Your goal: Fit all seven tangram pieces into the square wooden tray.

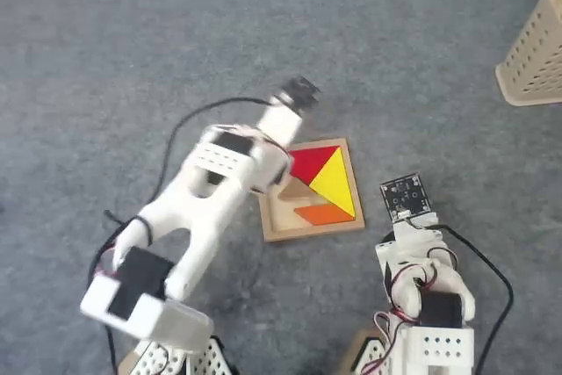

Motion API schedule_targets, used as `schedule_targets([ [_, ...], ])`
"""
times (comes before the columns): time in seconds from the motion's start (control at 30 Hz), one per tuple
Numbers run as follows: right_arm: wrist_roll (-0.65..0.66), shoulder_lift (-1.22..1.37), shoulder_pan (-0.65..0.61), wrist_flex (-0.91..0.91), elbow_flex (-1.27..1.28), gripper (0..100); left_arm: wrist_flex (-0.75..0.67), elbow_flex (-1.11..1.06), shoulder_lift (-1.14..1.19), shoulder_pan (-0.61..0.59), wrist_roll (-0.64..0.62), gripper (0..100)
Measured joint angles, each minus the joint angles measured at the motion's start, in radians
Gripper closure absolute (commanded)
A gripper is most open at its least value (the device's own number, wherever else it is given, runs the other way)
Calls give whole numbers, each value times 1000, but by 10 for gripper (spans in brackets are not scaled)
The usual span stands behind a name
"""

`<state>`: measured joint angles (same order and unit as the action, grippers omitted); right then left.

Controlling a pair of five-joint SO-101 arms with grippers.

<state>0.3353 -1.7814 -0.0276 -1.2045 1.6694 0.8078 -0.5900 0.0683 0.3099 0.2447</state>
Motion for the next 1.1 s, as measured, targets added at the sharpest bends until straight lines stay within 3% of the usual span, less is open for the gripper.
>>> schedule_targets([
  [0.33,0,0,0,0,0,992,71,55,77,147,-5,897],
  [0.53,0,0,0,0,0,992,74,55,77,157,-3,913],
  [0.7,0,0,0,0,0,992,98,55,-25,48,-3,934],
  [0.9,0,0,0,0,0,992,121,29,-201,-146,-114,925],
  [1.1,0,0,0,0,0,992,0,-23,-103,-267,-196,845],
])
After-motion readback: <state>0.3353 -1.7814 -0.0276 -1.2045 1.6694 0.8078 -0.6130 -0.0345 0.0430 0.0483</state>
